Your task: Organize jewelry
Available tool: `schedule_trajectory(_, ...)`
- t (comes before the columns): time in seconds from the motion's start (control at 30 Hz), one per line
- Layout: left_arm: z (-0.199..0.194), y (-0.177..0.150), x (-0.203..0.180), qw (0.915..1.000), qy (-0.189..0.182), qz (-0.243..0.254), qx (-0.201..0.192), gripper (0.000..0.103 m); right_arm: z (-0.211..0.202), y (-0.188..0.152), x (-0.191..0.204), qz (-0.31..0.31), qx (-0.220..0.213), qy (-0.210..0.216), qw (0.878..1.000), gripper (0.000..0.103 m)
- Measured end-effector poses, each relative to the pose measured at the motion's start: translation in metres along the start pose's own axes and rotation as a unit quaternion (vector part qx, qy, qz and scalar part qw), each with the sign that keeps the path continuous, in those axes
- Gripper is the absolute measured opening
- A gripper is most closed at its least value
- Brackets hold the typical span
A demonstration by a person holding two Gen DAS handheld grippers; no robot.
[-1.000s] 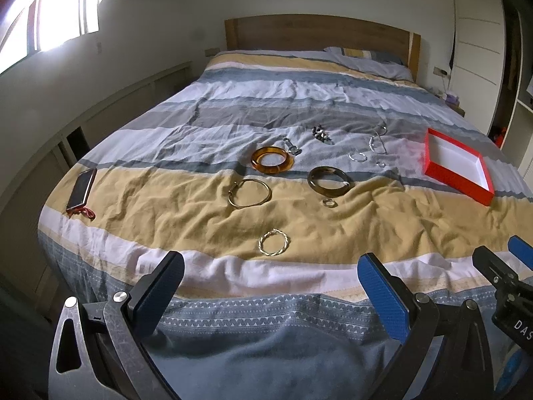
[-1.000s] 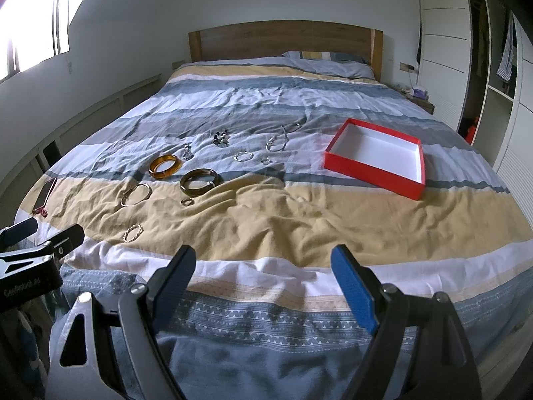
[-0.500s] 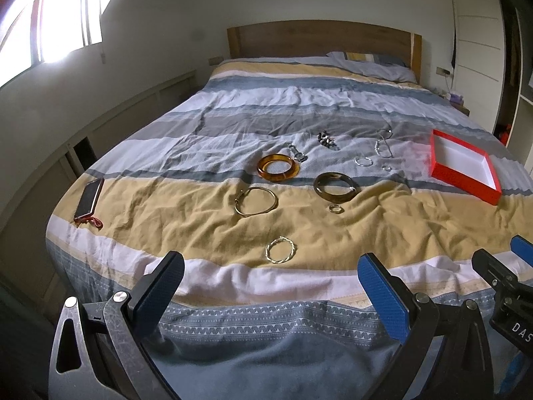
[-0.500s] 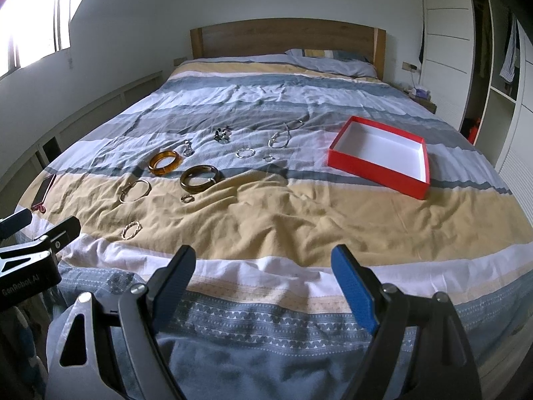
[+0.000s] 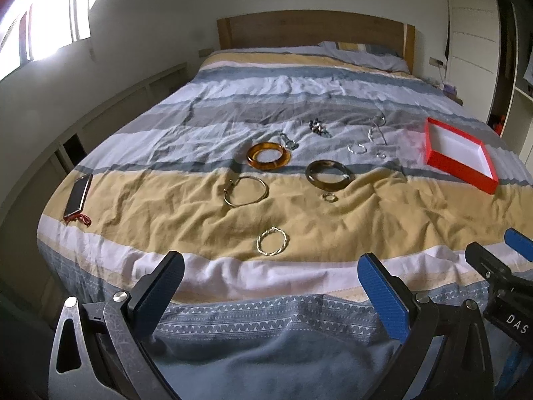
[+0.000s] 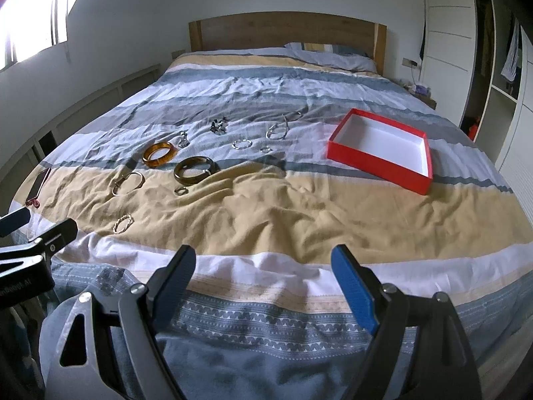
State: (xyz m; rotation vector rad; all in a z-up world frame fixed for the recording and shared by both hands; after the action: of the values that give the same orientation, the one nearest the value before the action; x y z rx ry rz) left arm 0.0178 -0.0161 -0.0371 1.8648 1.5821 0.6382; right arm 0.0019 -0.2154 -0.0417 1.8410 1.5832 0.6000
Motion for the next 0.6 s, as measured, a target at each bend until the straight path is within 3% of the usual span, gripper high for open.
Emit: schedule_trajectory(0.6, 0.029, -0.012, 0.02, 0.9997, -0.004, -0.013, 0.019, 0.102, 0.012, 0.004, 0.017, -0.011, 0.0, 0.019, 1.0, 0.082)
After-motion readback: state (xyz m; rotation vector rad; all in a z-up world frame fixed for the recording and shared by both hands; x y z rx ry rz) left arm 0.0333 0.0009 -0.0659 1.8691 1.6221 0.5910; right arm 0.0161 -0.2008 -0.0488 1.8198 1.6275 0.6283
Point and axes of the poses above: each gripper's, at about its wrist camera, not at the fingertips, and z roughly the way its jaws point, x to its left, y to its top, the point moved 4 cm from there along z, roughly the way its jaws point, and after that the axes turned 9 degrees about -y, right-handed, at the moved point
